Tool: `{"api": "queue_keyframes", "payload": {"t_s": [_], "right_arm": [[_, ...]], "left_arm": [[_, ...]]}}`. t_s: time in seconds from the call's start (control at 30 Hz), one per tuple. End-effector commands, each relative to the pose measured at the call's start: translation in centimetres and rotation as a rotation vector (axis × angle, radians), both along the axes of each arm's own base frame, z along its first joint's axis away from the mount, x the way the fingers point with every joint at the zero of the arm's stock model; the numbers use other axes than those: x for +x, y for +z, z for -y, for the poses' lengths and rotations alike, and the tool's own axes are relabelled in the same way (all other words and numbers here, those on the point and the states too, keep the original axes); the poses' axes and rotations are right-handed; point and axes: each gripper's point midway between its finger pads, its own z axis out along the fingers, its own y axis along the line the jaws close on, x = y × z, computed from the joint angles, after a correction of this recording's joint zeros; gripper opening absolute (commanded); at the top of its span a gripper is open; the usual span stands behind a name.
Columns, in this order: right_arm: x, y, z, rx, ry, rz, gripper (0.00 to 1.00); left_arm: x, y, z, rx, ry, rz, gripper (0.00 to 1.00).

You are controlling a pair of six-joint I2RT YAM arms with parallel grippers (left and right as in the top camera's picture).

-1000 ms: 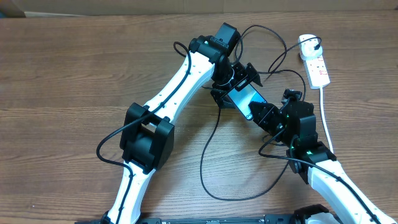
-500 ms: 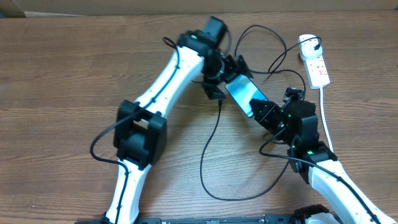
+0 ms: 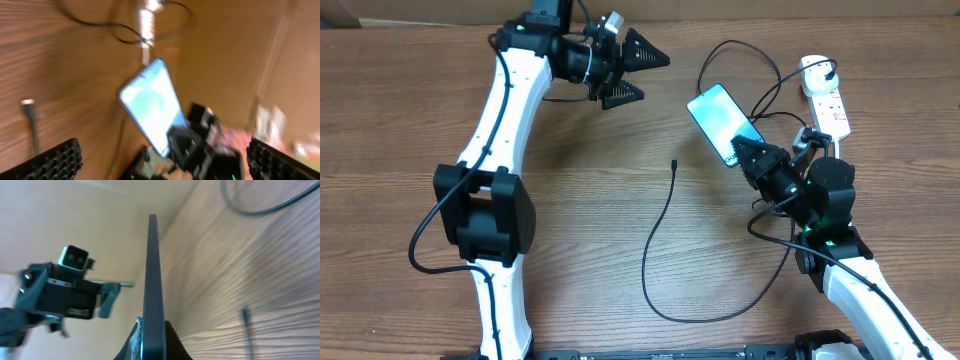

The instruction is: Plug charger to phone and switch on socket

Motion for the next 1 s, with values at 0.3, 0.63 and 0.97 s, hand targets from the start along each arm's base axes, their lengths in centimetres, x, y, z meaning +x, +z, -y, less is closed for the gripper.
{"api": "queue_keyframes", "payload": {"t_s": [0.3, 0.63, 0.97], "right_arm": [[0.2, 5.8, -0.7, 0.300, -0.010, 0.047, 0.04], [1.0, 7.6, 0.5, 0.429, -0.096, 0.063, 0.04], [1.6, 8.2, 1.6, 0.452, -0.162, 0.092, 0.04]], "left_arm": [[-3.6, 4.0, 4.2, -0.147, -0.180, 0.125, 1.00], [-2.9, 4.3, 7.5, -0.113, -0.145, 0.090, 0.80], [-1.2, 5.2, 9.3, -0.102, -0.059, 0.065, 0.64]]}}
